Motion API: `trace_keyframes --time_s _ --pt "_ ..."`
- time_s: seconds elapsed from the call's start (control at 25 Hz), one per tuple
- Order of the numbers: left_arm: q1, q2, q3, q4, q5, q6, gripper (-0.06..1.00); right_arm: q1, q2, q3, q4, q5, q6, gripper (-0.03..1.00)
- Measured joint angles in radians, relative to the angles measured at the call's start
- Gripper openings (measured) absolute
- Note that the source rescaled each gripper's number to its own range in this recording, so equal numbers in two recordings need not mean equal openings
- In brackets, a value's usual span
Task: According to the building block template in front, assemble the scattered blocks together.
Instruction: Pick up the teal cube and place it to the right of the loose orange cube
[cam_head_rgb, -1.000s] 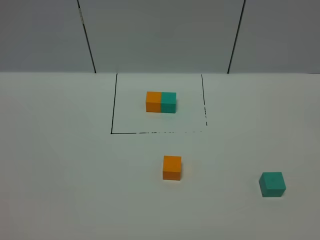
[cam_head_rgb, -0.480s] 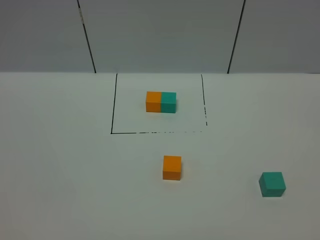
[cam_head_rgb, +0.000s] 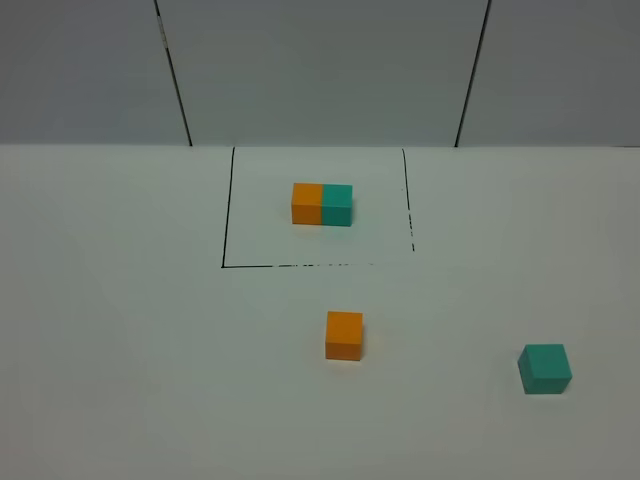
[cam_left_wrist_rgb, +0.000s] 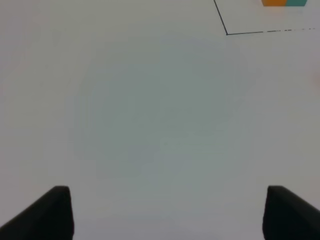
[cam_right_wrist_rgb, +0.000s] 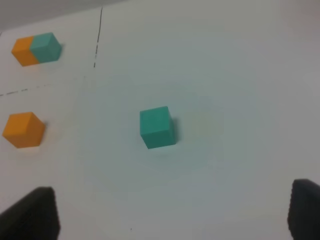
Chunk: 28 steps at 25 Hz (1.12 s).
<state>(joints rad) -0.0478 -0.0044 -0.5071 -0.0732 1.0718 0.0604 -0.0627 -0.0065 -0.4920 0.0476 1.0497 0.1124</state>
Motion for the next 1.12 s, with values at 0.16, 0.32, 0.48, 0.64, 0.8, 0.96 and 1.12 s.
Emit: trace_keyframes --time_s 0.16,0.32,0.48,0.64,0.8,0.96,1.12 --pt "0.000 0.000 0.000 0.000 0.000 0.000 0.61 0.000 0.000 0.000 0.000 0.000 0.000 0.82" --pt "0.000 0.000 0.000 0.000 0.000 0.000 0.61 0.000 0.000 0.000 0.000 0.000 0.000 0.82" --pt "0.000 0.000 0.000 0.000 0.000 0.000 0.61 0.000 0.000 0.000 0.000 0.000 0.000 0.82" --pt "0.000 0.000 0.000 0.000 0.000 0.000 0.61 0.000 0.000 0.000 0.000 0.000 0.000 0.82" --pt "0.000 0.000 0.000 0.000 0.000 0.000 0.61 0.000 0.000 0.000 0.000 0.000 0.000 0.82" --pt "0.000 0.000 0.000 0.000 0.000 0.001 0.61 0.000 0.017 0.000 0.000 0.000 -0.001 0.82" --pt "0.000 0.000 0.000 0.000 0.000 0.005 0.60 0.000 0.094 0.000 0.004 0.000 -0.001 0.82"
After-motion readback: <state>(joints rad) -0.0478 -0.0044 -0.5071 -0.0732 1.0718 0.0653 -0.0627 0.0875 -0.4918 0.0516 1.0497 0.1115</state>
